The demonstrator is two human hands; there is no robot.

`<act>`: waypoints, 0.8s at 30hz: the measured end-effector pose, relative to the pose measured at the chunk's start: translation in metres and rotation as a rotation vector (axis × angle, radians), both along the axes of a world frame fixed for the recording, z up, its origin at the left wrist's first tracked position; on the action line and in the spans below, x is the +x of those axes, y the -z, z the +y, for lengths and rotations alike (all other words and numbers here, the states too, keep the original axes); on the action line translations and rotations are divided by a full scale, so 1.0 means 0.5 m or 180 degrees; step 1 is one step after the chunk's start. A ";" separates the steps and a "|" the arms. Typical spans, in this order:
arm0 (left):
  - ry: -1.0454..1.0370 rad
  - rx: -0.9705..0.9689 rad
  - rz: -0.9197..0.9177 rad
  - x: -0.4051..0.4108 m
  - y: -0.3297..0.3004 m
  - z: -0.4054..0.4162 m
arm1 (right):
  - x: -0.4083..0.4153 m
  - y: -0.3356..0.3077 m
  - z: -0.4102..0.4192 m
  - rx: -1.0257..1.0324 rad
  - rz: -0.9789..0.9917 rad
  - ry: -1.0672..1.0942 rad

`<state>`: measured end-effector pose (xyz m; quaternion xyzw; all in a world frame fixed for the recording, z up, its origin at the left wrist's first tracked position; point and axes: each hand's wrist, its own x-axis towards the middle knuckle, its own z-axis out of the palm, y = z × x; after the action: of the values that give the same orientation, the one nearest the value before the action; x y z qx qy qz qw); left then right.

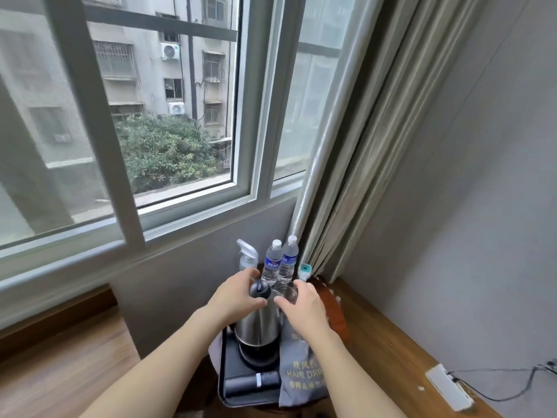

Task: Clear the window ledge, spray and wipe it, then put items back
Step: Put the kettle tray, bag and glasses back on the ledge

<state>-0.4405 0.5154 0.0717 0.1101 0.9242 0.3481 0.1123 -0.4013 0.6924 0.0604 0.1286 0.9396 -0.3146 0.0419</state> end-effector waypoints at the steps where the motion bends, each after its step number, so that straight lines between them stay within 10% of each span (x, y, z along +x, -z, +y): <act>1: -0.0070 0.0059 -0.0004 -0.017 0.004 0.019 | -0.023 0.009 0.016 0.0009 -0.0009 -0.0030; 19: -0.0788 -0.0653 -0.0153 -0.237 0.183 0.200 | -0.316 0.187 0.240 -0.0156 -0.0639 -0.0477; 24: -0.2454 -0.0140 0.0373 -0.186 0.248 0.108 | -0.283 0.263 0.271 -0.0045 -0.1176 -0.0418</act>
<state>-0.5334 0.5692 -0.0520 -0.2281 0.9099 0.3379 -0.0773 -0.5427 0.8280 -0.0710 0.1223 0.9200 -0.2889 0.2349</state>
